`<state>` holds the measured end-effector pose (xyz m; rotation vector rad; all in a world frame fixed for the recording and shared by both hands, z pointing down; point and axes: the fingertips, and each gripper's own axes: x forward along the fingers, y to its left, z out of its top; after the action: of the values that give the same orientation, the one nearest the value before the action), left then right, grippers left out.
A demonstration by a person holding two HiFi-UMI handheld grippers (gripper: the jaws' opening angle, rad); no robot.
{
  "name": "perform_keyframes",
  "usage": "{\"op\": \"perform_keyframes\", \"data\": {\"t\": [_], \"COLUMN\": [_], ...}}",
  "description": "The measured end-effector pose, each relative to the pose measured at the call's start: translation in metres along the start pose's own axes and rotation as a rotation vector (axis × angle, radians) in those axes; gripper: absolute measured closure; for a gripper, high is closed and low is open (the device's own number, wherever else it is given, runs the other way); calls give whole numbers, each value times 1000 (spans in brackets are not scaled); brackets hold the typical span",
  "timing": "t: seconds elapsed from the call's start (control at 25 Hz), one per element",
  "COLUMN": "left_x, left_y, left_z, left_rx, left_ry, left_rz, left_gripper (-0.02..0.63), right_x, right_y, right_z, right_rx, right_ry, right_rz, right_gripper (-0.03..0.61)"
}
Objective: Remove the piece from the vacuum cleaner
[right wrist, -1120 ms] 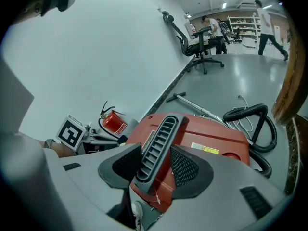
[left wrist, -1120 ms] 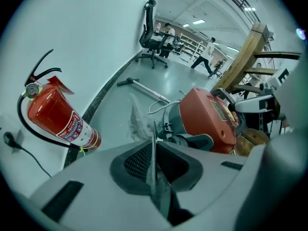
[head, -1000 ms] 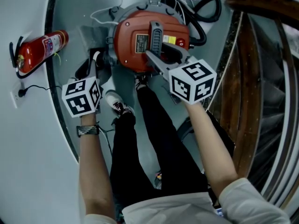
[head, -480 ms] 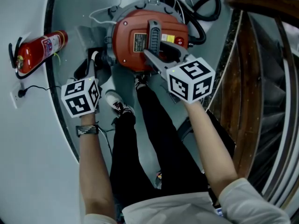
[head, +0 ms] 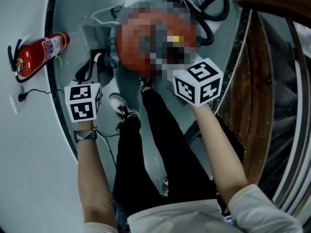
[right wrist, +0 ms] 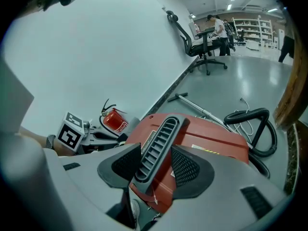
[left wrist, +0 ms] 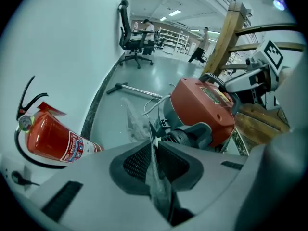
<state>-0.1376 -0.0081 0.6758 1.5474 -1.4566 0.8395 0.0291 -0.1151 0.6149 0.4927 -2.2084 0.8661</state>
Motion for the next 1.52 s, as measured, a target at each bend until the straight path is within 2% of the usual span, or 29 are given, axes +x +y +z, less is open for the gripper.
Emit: {"op": "perform_keyframes", "data": {"t": [0.16, 0.44, 0.52, 0.72, 0.92, 1.28, 1.36, 1.44, 1.52], "left_x": [0, 0, 0, 0, -1, -2, -2, 0, 0], "left_y": [-3, -4, -3, 1, 1, 6, 5, 4, 6], "left_z": [2, 3, 3, 3, 3, 0, 0, 0, 0], "left_rx": [120, 181, 150, 8, -75, -331, -308, -238, -207], "left_ry": [1, -7, -9, -29, -39, -72, -58, -31, -11], "left_rz": [0, -17, -23, -11, -14, -44, -63, -77, -89], "left_gripper": [569, 569, 569, 574, 577, 584, 583, 571, 538], "right_x": [0, 0, 0, 0, 0, 0, 0, -1, -1], "right_y": [0, 0, 0, 0, -1, 0, 0, -1, -1], "right_z": [0, 0, 0, 0, 0, 0, 0, 0, 0], "right_rx": [8, 8, 9, 12, 12, 18, 25, 29, 30], "right_ry": [-5, 0, -1, -5, -7, -13, -21, -27, -27], "right_rz": [-1, 2, 1, -4, -5, -13, -14, -13, -13], "right_gripper": [385, 385, 385, 386, 385, 385, 385, 387, 385]}}
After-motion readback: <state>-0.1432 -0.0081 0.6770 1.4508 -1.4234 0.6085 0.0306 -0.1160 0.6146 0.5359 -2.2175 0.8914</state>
